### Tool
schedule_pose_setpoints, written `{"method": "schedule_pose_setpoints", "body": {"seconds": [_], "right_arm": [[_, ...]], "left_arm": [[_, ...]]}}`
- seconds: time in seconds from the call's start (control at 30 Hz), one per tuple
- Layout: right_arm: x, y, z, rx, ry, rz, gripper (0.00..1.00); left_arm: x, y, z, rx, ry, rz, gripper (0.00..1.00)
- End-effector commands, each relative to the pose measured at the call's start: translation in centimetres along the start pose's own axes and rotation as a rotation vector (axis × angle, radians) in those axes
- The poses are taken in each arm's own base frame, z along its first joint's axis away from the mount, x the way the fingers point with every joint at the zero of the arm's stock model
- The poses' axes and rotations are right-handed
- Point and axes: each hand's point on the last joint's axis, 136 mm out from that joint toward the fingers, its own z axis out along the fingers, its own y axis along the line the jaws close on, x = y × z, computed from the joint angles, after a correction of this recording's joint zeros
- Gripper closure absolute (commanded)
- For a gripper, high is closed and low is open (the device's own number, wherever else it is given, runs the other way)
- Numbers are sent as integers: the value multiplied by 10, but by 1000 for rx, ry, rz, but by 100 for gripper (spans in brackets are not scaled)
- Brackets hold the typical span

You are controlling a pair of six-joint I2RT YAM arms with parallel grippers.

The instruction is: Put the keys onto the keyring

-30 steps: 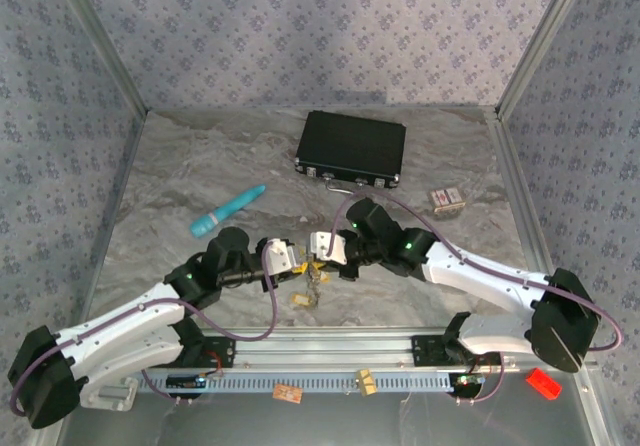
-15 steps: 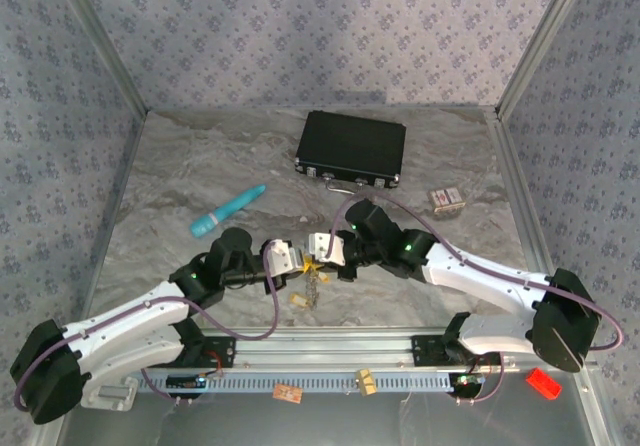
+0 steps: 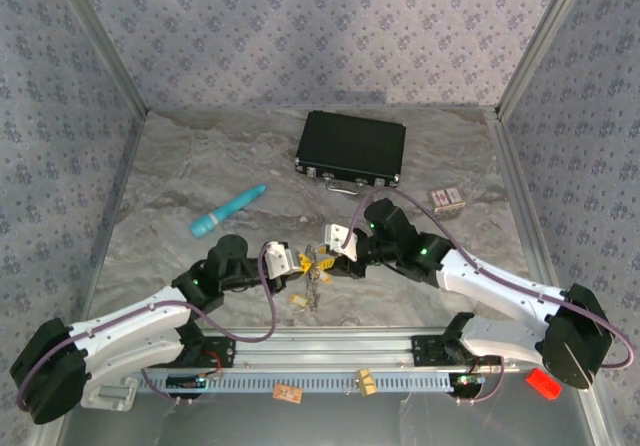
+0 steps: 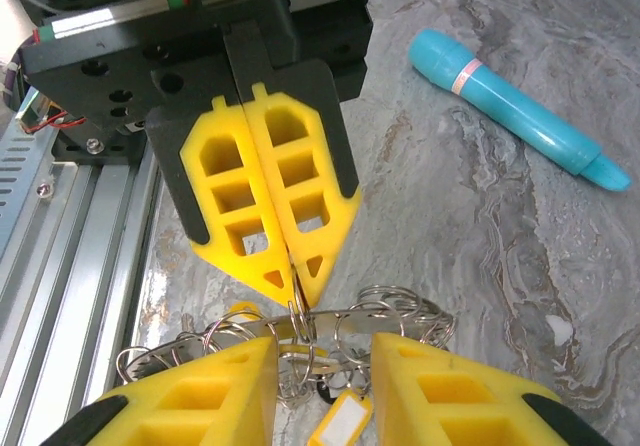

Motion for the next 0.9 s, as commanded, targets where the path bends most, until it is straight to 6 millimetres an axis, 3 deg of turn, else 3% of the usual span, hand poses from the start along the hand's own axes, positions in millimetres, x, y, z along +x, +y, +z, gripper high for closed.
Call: {"method": "schedule_pose_setpoints", "body": {"seconds": [0.0,0.17,0.5,0.87], "right_arm": [[6,1,0,6,21,38,70],[10,0,2,11,34,44,76],[14,7,9,-37,54,59,79],[15,5,17,-53,82,59,100]], "left_arm": [[-23,1,-2,-4,-100,11,100],[-25,3,-5,-17,-118,3,100],[-30,4,-6,-25,-137,4,100],[-36,5,-7,-32,-166,9,100]]}}
